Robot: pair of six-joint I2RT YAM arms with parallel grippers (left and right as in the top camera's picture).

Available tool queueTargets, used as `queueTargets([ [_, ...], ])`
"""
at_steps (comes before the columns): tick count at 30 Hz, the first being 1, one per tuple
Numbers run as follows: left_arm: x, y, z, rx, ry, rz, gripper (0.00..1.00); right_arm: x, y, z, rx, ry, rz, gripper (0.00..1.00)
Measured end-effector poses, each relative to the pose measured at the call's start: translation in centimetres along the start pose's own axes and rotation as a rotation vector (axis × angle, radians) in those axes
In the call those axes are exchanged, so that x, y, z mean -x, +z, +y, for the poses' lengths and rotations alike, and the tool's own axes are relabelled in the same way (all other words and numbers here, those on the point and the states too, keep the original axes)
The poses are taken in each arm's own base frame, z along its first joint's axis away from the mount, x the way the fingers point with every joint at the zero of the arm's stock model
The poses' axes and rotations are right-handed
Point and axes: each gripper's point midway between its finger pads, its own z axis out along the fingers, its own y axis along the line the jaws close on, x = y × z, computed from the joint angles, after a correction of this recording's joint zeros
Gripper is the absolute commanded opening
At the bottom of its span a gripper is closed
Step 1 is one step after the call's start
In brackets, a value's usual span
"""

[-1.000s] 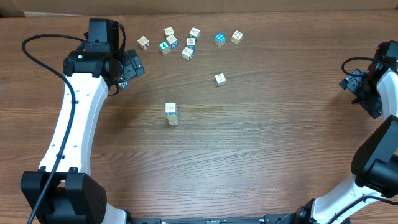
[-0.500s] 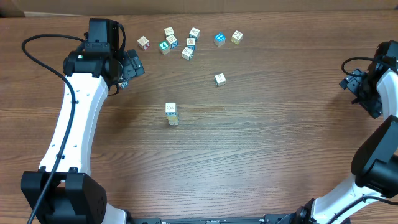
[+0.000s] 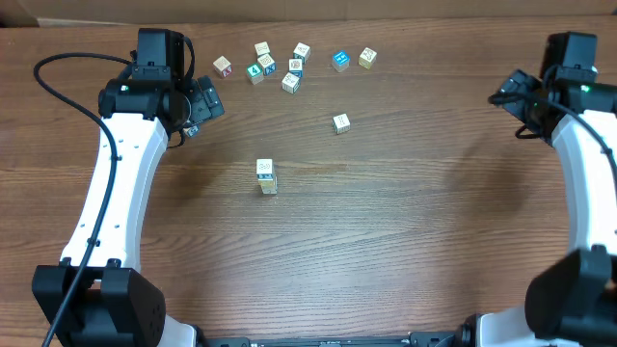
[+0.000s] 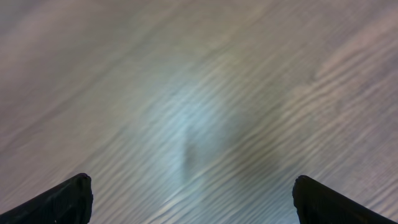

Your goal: Form a tower

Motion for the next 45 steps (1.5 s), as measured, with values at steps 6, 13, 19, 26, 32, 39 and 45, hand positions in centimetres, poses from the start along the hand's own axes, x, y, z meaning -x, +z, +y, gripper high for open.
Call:
queueTargets([
  [6, 0.0, 0.0, 0.0, 0.0, 0.0, 0.0, 1.0, -0.8, -5.4, 4.3, 0.123, -0.082, -0.087, 1.0],
  [13, 0.0, 0.0, 0.0, 0.0, 0.0, 0.0, 1.0, -1.9, -9.9, 7.1, 0.229, -0.142, -0.151, 1.0],
  [19, 0.0, 0.0, 0.0, 0.0, 0.0, 0.0, 1.0, -1.9, -10.1, 7.2, 0.231, -0.142, -0.153, 1.0],
  [26, 0.0, 0.0, 0.0, 0.0, 0.0, 0.0, 0.99, -2.1, -9.9, 7.0, 0.226, -0.145, -0.145, 1.0],
  [32, 0.0, 0.0, 0.0, 0.0, 0.0, 0.0, 1.0, -2.6, -9.5, 7.0, 0.218, -0.152, -0.13, 1.0],
  [39, 0.0, 0.0, 0.0, 0.0, 0.0, 0.001, 1.0, 1.3, -11.3, 10.8, 0.361, -0.105, -0.319, 1.0],
  [45, 0.0, 0.0, 0.0, 0.001, 0.0, 0.002, 1.0, 2.7, -12.4, 11.8, 0.41, -0.086, -0.387, 1.0],
])
